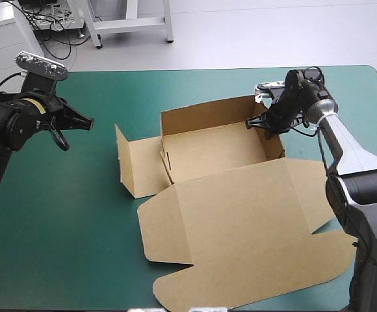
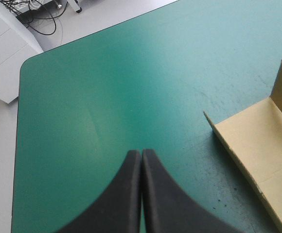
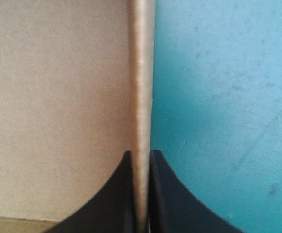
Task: Fold the box
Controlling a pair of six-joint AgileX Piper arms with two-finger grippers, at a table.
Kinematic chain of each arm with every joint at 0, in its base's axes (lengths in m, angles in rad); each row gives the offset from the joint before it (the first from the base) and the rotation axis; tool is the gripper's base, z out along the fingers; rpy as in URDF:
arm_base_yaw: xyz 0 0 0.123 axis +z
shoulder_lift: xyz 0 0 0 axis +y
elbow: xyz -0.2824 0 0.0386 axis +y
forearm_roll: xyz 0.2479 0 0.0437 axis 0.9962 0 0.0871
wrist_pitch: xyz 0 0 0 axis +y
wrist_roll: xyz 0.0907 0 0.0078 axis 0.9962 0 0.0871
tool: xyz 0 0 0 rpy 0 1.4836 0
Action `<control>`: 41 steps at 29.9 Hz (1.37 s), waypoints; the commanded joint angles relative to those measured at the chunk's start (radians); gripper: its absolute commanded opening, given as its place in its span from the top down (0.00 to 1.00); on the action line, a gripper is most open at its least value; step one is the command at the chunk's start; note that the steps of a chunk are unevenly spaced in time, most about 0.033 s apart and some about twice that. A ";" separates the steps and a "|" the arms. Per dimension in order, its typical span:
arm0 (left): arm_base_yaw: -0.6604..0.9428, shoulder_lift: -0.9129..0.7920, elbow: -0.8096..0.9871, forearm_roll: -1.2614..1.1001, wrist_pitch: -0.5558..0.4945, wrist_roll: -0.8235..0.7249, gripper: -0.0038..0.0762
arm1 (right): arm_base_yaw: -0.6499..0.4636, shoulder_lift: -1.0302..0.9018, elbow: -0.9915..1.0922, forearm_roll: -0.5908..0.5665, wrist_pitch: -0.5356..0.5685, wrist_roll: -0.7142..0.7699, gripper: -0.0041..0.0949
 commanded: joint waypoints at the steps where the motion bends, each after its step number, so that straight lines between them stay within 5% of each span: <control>1: -0.001 -0.027 -0.035 0.022 -0.041 -0.013 0.98 | -0.002 -0.095 -0.030 0.009 0.016 -0.017 0.98; 14: -0.001 -0.027 -0.035 0.128 -0.020 -0.109 0.98 | -0.128 -0.427 -0.030 0.025 0.016 -0.115 0.98; 21: 0.009 -0.021 -0.022 0.150 -0.005 -0.112 0.96 | -0.291 -0.571 -0.030 0.265 0.016 -0.228 0.98; 25: 0.077 -0.018 0.047 0.084 -0.064 -0.109 0.96 | -0.320 -0.605 -0.030 0.293 0.016 -0.230 0.98; 33: 0.341 0.006 0.243 -0.662 -0.227 0.375 0.96 | -0.320 -0.608 -0.009 0.373 0.016 -0.256 0.98; 41: 0.454 0.137 0.261 -1.314 0.000 0.813 0.96 | -0.320 -0.608 0.019 0.407 0.016 -0.274 0.98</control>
